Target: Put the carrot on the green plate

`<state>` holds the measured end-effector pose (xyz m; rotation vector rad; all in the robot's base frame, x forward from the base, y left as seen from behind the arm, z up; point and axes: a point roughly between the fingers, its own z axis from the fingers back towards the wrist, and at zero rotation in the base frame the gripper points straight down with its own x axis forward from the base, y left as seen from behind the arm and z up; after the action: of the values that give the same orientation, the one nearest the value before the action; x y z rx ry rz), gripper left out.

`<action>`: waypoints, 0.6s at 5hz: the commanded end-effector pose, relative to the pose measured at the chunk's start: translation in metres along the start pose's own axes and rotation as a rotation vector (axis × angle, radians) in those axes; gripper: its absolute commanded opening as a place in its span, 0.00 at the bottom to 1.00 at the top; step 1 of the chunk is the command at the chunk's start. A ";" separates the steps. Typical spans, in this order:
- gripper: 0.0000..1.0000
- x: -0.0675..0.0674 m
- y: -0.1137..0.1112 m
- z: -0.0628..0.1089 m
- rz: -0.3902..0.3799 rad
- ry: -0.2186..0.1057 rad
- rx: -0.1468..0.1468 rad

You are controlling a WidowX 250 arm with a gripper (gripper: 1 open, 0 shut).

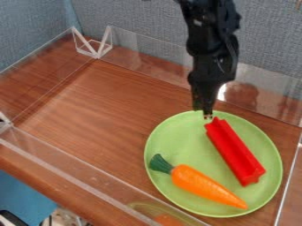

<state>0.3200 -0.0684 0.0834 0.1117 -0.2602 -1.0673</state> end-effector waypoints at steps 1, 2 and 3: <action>1.00 0.008 0.012 0.011 0.004 -0.029 0.040; 1.00 0.010 0.013 0.015 -0.005 -0.024 0.048; 1.00 0.014 0.015 0.036 -0.015 -0.012 0.083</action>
<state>0.3222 -0.0674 0.0989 0.1569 -0.2369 -1.0772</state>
